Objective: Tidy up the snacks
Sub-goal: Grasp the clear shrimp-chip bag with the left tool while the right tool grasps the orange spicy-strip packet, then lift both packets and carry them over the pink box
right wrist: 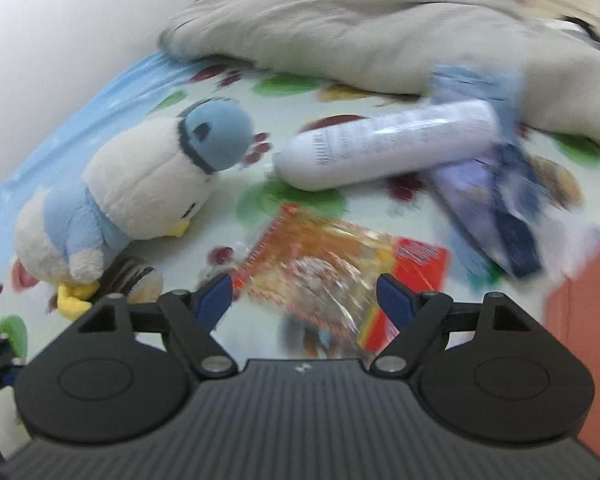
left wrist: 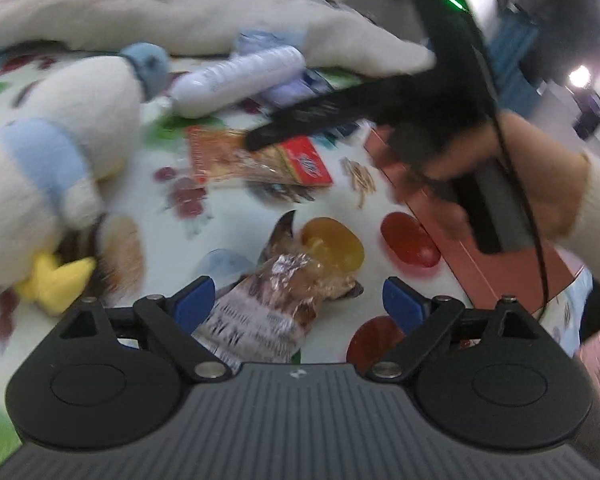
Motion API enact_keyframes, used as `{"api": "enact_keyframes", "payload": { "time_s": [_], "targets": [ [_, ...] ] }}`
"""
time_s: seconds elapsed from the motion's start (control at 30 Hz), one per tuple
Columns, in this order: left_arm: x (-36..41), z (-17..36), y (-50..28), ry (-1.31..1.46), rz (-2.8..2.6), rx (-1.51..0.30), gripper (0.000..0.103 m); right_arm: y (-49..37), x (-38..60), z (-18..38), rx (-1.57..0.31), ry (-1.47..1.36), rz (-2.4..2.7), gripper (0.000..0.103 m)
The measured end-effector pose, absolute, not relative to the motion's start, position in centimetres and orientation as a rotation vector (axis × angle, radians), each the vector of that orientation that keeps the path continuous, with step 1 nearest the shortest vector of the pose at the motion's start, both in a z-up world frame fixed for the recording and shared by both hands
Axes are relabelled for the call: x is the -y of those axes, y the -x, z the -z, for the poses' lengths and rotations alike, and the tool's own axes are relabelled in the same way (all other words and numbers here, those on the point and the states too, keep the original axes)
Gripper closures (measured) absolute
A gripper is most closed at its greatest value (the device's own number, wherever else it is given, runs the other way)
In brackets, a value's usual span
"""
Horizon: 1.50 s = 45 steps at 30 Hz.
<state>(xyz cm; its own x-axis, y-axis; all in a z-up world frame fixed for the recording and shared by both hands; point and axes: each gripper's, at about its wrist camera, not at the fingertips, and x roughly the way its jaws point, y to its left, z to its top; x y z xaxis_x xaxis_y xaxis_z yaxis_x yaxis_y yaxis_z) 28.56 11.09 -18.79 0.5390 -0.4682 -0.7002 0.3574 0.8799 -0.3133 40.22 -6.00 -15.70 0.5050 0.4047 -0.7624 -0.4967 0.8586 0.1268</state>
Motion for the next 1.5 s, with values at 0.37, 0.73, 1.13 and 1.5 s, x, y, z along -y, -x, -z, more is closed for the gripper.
{"api": "enact_keyframes", "payload": {
  "time_s": [0.37, 0.73, 1.13, 1.5],
  "targets": [
    [-8.2, 22.2, -30.0, -0.186, 0.569, -0.889, 0.009, -45.1, 3.2, 20.5, -0.94, 0.266, -0.583, 0.01],
    [-11.2, 23.0, -29.7, 0.031, 0.495, -0.875, 0.026, -45.4, 3.0, 20.9, -0.959, 0.261, -0.577, 0.007],
    [-12.0, 21.9, -28.0, 0.17, 0.44, -0.861, 0.046, -44.2, 2.0, 20.2, -0.939, 0.271, -0.602, 0.048],
    [-13.1, 22.0, -24.7, 0.321, 0.281, -0.873, 0.048, -40.3, 2.6, 19.4, -0.901, 0.179, -0.519, 0.073]
  ]
}}
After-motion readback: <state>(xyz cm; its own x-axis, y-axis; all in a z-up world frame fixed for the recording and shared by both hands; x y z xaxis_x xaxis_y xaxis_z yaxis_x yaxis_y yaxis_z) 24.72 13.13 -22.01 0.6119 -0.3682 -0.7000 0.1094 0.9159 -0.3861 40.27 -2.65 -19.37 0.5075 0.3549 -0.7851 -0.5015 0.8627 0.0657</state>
